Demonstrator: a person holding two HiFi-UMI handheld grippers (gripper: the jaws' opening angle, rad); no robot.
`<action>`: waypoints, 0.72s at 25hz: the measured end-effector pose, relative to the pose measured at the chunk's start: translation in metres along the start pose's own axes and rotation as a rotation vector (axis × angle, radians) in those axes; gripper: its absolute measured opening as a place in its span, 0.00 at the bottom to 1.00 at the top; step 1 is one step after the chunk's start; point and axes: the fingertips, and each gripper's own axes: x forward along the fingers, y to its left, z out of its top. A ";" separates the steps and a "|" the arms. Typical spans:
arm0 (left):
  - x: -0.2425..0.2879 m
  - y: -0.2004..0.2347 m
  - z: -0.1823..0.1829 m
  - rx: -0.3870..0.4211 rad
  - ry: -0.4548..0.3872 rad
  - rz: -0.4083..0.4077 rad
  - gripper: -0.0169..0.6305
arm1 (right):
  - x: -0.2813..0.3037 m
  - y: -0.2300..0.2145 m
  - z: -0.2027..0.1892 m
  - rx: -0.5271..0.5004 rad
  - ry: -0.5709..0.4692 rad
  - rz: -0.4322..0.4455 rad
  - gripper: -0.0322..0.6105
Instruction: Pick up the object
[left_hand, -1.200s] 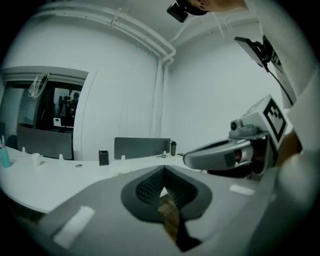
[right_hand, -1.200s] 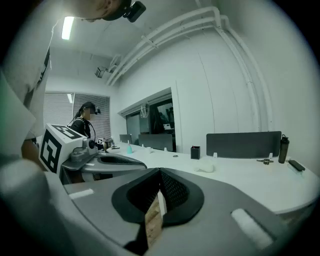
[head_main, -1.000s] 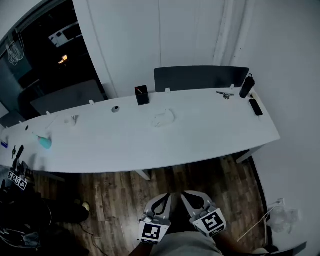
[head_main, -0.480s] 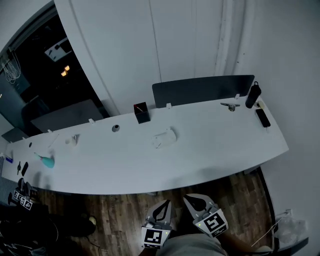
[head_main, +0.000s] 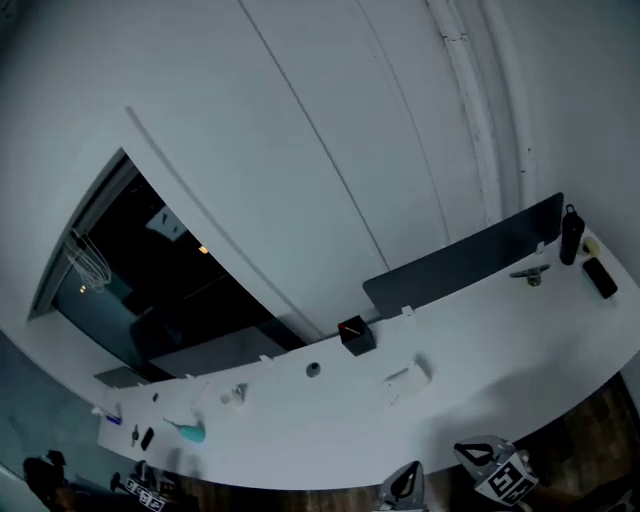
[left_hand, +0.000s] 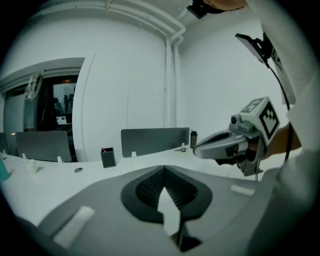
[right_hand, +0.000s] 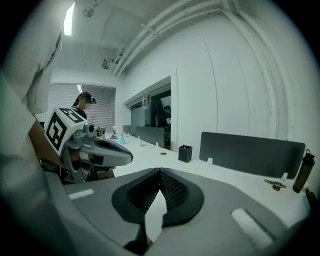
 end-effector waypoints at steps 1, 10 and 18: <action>0.006 0.001 0.000 -0.003 0.004 0.001 0.03 | 0.002 -0.007 -0.009 -0.001 0.012 0.005 0.05; 0.058 0.012 -0.001 -0.031 0.035 0.012 0.03 | 0.062 -0.027 -0.002 0.037 -0.040 0.038 0.05; 0.109 0.051 -0.002 -0.056 0.053 -0.047 0.03 | 0.115 -0.048 0.024 0.034 -0.009 0.009 0.05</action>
